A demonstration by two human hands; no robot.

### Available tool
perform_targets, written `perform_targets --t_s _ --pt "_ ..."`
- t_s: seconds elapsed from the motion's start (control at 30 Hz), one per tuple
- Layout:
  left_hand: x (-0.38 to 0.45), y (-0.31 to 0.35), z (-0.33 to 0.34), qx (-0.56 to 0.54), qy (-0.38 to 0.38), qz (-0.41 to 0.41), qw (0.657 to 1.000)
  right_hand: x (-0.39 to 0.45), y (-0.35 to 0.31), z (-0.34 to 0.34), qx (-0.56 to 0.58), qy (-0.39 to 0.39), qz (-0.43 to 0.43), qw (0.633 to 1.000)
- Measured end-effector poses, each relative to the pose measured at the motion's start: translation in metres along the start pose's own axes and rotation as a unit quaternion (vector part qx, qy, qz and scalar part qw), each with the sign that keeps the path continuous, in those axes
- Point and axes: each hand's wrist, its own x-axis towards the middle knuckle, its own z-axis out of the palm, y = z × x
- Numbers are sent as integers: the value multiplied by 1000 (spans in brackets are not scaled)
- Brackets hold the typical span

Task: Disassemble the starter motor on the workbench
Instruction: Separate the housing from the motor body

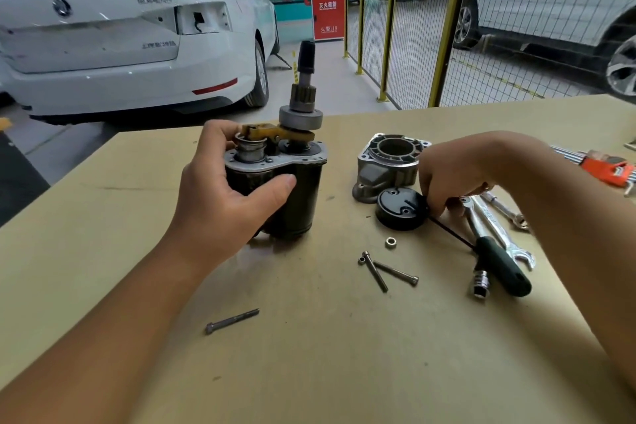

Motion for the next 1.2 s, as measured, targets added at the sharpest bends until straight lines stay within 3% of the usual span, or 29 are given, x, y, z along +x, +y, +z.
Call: perform_targets --t_s 0.13,0.23,0.4,0.53,0.63,0.77,0.9,0.97,1.1,1.2 --pt "0 1 0 1 1 -1 1000 -13 8 -12 26 -64 -12 998" --pt "0 2 0 -2 0 -3 1000 -14 0 -8 -26 -116 -24 993" --pt "0 3 0 -15 1 -5 1000 -16 4 -7 -10 -104 -66 992" --pt "-1 4 1 -25 6 -7 1000 -37 15 -29 133 -69 -157 976" --pt "0 3 1 -28 0 -6 1000 -50 6 -37 273 -13 -259 926" --pt "-1 2 0 -39 -2 -5 999 -63 -29 -31 416 -24 -376 827" --pt "-1 1 -1 -43 -7 -7 999 -72 -83 -10 568 44 -414 710" --pt "-1 1 -1 -46 -5 -10 999 -71 -102 0 599 91 -431 669" --pt "-1 4 -1 -49 1 -12 999 -64 -113 11 616 188 -425 637" --pt "-3 8 2 -39 29 -4 999 -60 -113 13 583 237 -390 673"
